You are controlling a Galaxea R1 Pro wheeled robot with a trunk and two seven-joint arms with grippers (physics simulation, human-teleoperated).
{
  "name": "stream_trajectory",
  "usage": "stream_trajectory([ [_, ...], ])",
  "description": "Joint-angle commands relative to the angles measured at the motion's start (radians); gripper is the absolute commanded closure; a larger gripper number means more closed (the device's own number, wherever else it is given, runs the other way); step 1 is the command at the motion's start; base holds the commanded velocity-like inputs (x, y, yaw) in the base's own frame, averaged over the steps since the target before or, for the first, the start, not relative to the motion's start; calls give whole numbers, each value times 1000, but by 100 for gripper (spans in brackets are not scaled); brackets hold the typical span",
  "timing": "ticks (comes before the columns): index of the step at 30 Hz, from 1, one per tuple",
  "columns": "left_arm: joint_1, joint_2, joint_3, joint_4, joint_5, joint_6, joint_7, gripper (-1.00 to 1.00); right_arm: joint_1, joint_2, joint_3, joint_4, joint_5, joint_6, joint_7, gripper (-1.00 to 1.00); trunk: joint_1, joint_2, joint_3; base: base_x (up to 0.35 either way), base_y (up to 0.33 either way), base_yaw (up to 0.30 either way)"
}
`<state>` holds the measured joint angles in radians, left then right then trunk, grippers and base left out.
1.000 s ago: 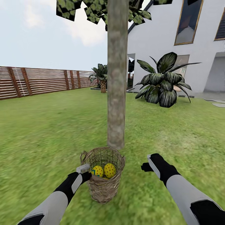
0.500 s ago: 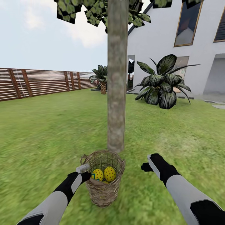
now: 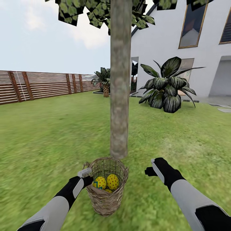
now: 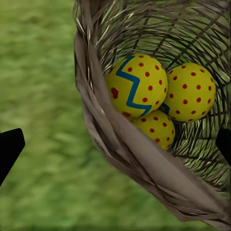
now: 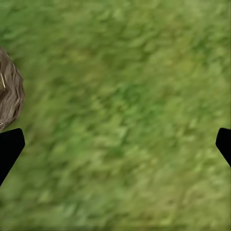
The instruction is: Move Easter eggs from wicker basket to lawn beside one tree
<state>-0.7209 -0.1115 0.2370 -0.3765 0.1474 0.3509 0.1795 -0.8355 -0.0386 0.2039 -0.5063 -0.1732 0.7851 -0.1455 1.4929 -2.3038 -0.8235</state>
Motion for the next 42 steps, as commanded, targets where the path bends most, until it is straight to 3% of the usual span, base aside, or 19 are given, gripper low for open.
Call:
stream_trajectory([
  [1,0,-1,1,-2,11,5,6,-100,-1,-1,8,-1,-11,4,-8,-100,-4,7,2,0,0,0],
  [21,0,-2,1,-2,9,6,7,-100,-1,-1,8,-1,-11,3,-8,-100,-81,147,65,0,0,0],
  [35,0,-7,1,5,10,-33,6,-100,-1,-3,8,-1,-11,3,-8,-100,-81,147,65,2,-2,0],
  [42,0,-7,1,4,9,-35,8,-100,-1,-3,8,-1,-11,3,-8,-100,-81,147,65,161,-195,0],
])
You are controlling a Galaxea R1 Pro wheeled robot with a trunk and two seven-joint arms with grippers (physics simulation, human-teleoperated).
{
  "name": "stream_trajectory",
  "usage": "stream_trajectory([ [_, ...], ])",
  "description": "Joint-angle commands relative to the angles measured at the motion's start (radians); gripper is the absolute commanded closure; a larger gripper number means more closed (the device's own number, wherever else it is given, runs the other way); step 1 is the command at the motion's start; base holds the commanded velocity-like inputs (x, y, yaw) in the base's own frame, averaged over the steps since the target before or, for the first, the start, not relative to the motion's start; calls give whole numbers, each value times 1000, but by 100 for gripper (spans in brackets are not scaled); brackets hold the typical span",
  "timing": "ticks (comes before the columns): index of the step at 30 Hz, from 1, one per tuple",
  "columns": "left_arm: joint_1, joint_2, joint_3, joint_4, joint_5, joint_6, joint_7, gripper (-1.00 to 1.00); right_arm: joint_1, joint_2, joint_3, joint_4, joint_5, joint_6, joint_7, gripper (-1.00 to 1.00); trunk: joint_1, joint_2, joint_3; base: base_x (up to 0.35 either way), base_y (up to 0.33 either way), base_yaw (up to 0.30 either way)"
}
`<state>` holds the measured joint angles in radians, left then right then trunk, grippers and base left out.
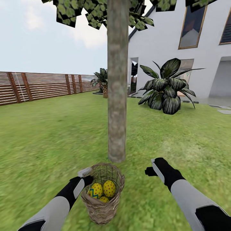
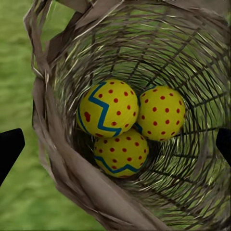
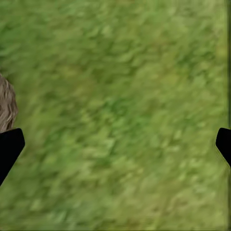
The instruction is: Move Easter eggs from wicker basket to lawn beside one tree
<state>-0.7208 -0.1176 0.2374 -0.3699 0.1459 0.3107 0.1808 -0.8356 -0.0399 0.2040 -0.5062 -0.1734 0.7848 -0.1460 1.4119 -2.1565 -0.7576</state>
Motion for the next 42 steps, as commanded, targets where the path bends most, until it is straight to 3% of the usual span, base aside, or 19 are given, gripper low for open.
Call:
stream_trajectory([
  [1,0,-1,0,-2,11,5,6,-100,0,-1,8,-2,-11,4,-7,-100,0,0,-1,218,-245,0],
  [19,0,-2,0,-1,10,9,9,-100,0,-1,8,-2,-11,4,-8,-100,0,0,-1,99,-98,0],
  [23,0,13,-4,-6,7,47,7,-100,0,-2,8,-2,-11,4,-7,-100,0,0,-1,0,0,0],
  [24,1,27,-5,-9,6,79,3,-100,0,-2,8,-2,-11,4,-7,-100,0,0,-1,0,0,0],
  [27,0,134,-9,-14,1,213,-67,-100,0,-3,7,-2,-11,4,-7,-100,0,0,-1,0,0,0],
  [28,0,166,-9,-13,-1,233,-110,-100,0,-3,7,-2,-11,4,-7,-100,0,0,-1,0,0,0],
  [29,1,244,-9,-13,-12,256,-208,-100,0,-2,7,-2,-11,4,-7,-100,0,0,-1,0,0,0],
  [31,1,318,-9,-15,-22,270,-299,-100,0,-1,7,-2,-11,4,-7,-100,0,0,-1,0,0,0],
  [32,0,343,-9,-15,-25,274,-333,-100,0,-1,8,-2,-11,4,-7,-100,0,0,-1,0,0,0],
  [35,0,378,-8,-17,-29,281,-378,-100,0,0,8,-2,-11,4,-7,-100,0,0,-1,0,0,0],
  [42,0,384,-10,-57,-36,274,-396,-100,0,2,8,-2,-11,4,-7,-100,0,0,-1,0,0,0],
])
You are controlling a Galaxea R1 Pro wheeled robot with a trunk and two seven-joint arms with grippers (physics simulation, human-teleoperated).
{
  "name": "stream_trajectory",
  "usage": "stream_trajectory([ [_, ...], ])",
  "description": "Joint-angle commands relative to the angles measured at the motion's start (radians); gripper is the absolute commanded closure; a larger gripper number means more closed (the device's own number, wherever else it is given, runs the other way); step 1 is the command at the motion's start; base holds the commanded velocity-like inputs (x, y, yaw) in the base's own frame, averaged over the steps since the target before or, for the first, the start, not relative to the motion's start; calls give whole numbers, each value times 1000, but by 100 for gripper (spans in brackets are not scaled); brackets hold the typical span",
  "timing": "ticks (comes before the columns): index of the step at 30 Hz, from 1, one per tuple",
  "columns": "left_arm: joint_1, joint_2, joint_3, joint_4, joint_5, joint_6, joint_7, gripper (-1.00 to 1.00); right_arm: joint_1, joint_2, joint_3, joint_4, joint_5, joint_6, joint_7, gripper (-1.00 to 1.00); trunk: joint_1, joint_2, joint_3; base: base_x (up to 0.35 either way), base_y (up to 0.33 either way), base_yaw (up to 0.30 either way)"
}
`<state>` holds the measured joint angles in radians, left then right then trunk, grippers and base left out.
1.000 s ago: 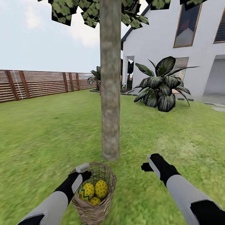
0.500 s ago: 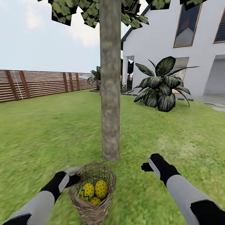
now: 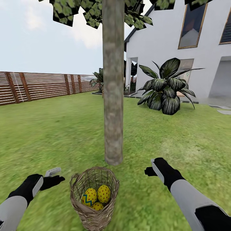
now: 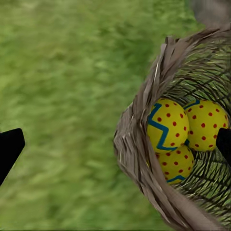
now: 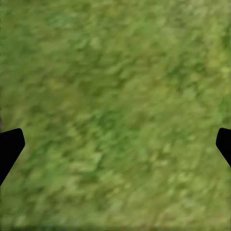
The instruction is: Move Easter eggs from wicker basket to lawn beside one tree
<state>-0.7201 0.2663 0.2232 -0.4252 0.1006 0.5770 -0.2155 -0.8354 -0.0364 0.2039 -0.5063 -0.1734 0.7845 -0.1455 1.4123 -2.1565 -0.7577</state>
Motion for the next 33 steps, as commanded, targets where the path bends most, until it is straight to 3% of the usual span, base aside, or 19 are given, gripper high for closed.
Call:
stream_trajectory([
  [1,-1,0,4,-10,-13,9,2,-100,-1,-1,8,-1,-11,4,-8,-100,0,0,-1,0,0,0],
  [3,-1,-1,5,-14,-54,11,2,-100,-1,0,8,-1,-11,4,-8,-100,0,0,-1,0,0,0],
  [5,-1,-4,7,-16,-116,15,1,-100,0,1,8,-1,-10,4,-8,-100,0,0,-1,0,0,0],
  [8,0,-2,7,-16,-139,16,-2,-100,-1,2,9,-1,-10,3,-8,-100,0,0,-1,0,0,0],
  [21,-1,-22,6,-13,-151,19,-1,-100,-1,1,50,-1,-11,-25,-9,-100,0,0,-1,2,-4,0],
  [28,0,-52,7,-9,-151,18,-1,-100,-1,1,51,-1,-11,-25,-9,-100,0,0,-1,88,-247,0],
  [33,-1,-59,7,-6,-151,17,-1,-100,-1,1,51,-1,-11,-25,-9,-100,0,0,-1,110,-297,0],
])
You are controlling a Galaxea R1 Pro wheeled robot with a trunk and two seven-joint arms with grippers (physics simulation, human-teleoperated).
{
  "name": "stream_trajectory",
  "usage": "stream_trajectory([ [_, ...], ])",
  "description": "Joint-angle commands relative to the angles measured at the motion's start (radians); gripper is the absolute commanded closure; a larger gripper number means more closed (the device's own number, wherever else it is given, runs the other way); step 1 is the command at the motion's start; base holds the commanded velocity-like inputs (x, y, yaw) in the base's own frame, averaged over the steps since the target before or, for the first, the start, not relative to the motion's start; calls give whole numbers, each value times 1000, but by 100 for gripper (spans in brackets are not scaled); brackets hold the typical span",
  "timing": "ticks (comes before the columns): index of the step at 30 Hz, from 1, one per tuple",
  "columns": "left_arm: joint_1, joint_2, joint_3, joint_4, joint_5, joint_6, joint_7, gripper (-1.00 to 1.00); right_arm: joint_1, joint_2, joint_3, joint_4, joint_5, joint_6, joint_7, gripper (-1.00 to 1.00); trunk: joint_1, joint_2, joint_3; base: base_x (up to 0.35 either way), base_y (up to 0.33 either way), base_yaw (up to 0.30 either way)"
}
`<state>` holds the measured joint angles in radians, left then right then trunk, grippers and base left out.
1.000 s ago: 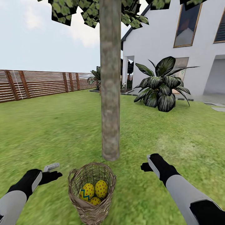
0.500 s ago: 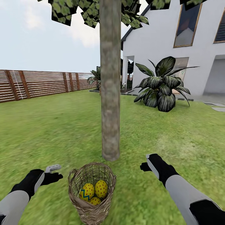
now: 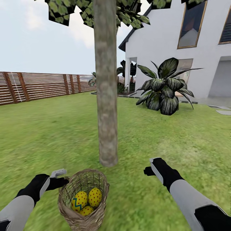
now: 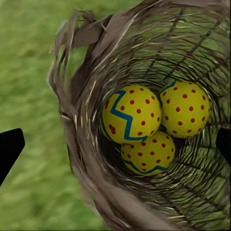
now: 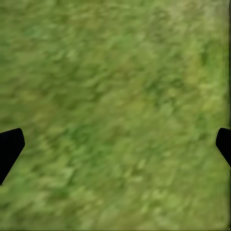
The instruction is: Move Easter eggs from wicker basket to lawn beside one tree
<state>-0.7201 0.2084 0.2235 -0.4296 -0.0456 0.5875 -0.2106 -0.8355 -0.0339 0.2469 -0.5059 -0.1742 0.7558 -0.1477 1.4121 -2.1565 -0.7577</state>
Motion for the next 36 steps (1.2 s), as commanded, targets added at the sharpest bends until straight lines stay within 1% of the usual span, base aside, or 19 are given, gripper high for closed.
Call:
stream_trajectory([
  [1,-1,0,7,-2,-5,7,-6,-100,0,-1,8,-1,-10,4,-7,-100,0,0,-1,111,-303,0],
  [6,-1,0,7,-2,-5,9,-6,-100,0,-1,8,-1,-11,4,-7,-100,0,0,-1,86,-237,0],
  [16,-1,-1,7,-1,-5,10,-6,-100,0,-2,8,-2,-11,4,-7,-100,0,0,-1,6,-15,0],
  [21,-1,1,5,-1,-6,32,-6,-100,0,-3,8,-2,-11,4,-7,-100,0,0,-1,0,0,0],
  [30,-1,-4,6,-1,-5,34,-4,-100,0,-2,8,-2,-11,4,-7,-100,0,0,-1,3,-2,0],
  [36,-1,-9,6,-1,-5,35,-3,-100,0,-1,8,-2,-11,4,-7,-100,0,0,-1,171,-198,0],
])
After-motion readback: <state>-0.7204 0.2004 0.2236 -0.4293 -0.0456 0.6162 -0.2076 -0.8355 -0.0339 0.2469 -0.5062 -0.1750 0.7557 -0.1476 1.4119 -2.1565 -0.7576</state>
